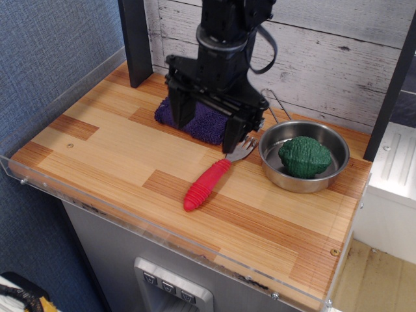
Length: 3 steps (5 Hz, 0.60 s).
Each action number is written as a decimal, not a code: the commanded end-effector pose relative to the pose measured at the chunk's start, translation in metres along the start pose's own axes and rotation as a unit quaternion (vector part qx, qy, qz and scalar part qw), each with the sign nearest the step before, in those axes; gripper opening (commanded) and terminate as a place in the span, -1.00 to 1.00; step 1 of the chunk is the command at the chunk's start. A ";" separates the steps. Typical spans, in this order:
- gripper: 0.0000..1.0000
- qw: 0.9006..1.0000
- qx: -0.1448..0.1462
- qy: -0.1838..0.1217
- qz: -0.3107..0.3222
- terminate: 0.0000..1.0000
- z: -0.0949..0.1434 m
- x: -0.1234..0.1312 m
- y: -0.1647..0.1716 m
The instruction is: Place the red fork to the left of the silver pot.
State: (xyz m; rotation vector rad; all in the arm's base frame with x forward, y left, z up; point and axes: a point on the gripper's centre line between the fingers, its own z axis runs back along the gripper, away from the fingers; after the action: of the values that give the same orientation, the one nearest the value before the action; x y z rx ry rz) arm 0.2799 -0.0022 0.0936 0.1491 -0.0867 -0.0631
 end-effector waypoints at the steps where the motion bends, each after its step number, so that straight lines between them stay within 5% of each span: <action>1: 1.00 0.999 -0.031 -0.016 0.010 -1.00 0.007 0.006 0.000; 3: 1.00 0.999 -0.038 -0.024 0.003 -1.00 0.006 0.006 -0.001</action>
State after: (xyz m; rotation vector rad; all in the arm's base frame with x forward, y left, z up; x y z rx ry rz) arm 0.2849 -0.0033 0.0880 0.0715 -0.1025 -0.0704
